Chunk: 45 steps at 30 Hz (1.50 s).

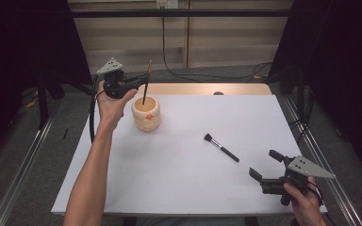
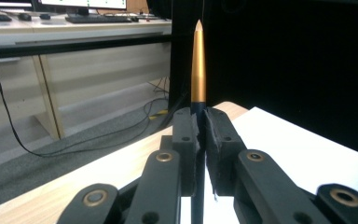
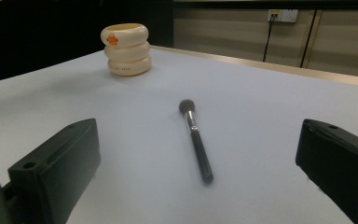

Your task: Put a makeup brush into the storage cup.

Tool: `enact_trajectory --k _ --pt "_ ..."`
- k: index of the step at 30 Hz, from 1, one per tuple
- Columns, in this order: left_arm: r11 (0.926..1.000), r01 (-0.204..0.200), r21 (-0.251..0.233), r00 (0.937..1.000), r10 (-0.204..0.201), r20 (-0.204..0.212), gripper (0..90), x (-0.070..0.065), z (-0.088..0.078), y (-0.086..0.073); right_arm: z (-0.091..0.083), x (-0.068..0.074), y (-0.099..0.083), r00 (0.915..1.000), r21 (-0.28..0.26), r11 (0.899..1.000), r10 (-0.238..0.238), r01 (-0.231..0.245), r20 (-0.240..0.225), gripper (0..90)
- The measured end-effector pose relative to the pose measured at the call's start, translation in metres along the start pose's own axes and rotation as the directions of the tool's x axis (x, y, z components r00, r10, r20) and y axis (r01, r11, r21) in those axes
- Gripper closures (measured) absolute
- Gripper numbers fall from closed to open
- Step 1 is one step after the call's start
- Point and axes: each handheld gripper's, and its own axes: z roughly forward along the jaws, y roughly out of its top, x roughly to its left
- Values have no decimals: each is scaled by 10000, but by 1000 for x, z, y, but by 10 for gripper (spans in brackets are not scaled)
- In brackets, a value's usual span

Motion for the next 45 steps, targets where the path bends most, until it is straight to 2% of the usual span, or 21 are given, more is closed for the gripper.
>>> enact_trajectory --k 4,12,16,23,32,34,45 --pt "9997 202 148 9997 -200 -115 833 4 3 -4 -1 0 0 10000 -117 9999 -32 32 -31 0" --pt "9993 160 346 9995 -150 -291 833 8 12 -12 -1 1 0 10000 -240 9997 8 -8 6 0" --pt "9984 373 429 9990 -361 -280 833 12 17 -18 -1 1 -1 10000 -211 9998 -15 15 -3 0" --pt "9971 466 595 9985 -448 -307 832 16 24 -30 -1 1 -1 10000 -171 9999 1 -2 -34 0" --pt "9956 643 677 9974 -620 -353 832 18 25 -39 -1 0 0 10000 -162 9999 0 0 -28 0" --pt "9951 643 747 9970 -607 -489 832 18 26 -41 0 0 0 10000 -150 9999 17 -17 -41 0" --pt "9925 716 991 9966 -672 -470 832 19 31 -53 -1 0 -1 10000 -140 9999 28 -28 -36 0"
